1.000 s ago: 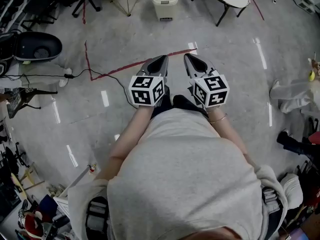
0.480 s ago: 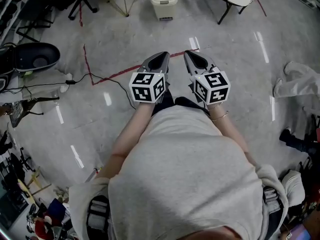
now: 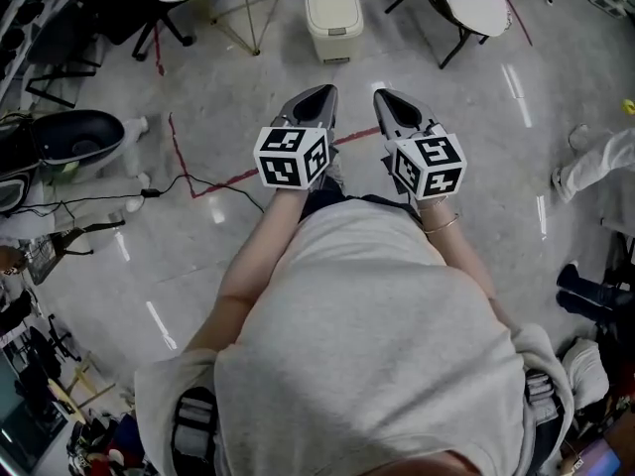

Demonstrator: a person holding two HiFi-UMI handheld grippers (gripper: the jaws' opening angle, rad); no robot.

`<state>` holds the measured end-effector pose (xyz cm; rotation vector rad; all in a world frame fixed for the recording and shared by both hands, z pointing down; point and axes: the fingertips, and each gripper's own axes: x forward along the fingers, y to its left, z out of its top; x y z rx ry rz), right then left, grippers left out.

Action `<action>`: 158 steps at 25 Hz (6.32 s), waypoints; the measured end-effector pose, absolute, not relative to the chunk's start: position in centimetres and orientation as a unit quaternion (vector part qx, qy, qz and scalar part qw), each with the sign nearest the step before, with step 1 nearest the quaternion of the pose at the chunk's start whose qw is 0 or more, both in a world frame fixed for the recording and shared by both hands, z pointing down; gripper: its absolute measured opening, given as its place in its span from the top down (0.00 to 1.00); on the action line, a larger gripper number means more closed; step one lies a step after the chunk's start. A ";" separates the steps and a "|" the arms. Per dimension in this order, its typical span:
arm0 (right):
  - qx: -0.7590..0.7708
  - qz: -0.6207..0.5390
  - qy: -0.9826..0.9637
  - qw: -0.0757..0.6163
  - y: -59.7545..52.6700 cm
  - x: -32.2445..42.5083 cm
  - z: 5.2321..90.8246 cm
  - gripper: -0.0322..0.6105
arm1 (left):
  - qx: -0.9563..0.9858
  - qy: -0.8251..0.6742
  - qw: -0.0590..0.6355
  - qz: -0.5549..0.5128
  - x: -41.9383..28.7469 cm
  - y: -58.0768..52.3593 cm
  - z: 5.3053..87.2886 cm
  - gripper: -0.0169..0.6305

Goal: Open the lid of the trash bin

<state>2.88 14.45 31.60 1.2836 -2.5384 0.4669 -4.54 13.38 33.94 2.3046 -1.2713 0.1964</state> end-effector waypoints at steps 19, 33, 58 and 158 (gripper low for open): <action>0.443 0.187 -0.865 0.145 3.5 0.1 33.6 0.94 | 0.845 -0.446 0.285 0.073 -6.5 2.1 36.4 0.96; 0.371 0.168 -0.903 0.138 -11.2 -0.1 33.6 0.94 | 0.831 -0.480 0.274 0.068 -5.1 -10.5 37.1 0.96; 0.302 0.208 -0.915 0.170 -19.0 0.0 37.4 0.94 | 0.763 -0.551 0.330 0.070 -6.6 -16.0 40.9 0.96; 0.350 0.283 -0.795 0.407 -27.1 -1.7 80.9 0.94 | 0.713 -0.492 0.491 0.094 -8.3 -18.8 75.1 0.96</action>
